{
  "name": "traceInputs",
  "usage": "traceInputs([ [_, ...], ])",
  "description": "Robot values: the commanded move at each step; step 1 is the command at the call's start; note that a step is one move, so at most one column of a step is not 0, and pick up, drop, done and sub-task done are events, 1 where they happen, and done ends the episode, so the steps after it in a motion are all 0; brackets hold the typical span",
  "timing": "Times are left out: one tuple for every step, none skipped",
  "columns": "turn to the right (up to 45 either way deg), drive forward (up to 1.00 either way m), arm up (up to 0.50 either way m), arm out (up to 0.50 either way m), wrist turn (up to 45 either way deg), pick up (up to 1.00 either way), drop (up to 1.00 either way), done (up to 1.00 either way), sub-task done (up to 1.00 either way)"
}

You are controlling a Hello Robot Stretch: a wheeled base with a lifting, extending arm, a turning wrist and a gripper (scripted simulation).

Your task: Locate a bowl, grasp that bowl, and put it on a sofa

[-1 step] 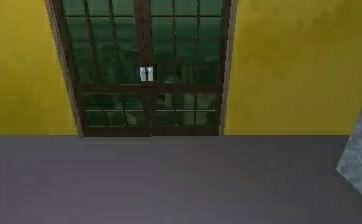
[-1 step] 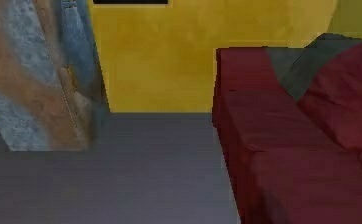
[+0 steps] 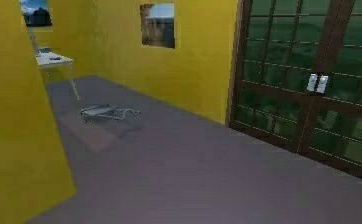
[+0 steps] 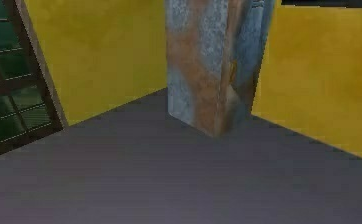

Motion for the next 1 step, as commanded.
traceInputs([
  [-3.0, 0.00, 0.00, 0.00, 0.0, 0.00, 0.00, 0.00, 0.00],
])
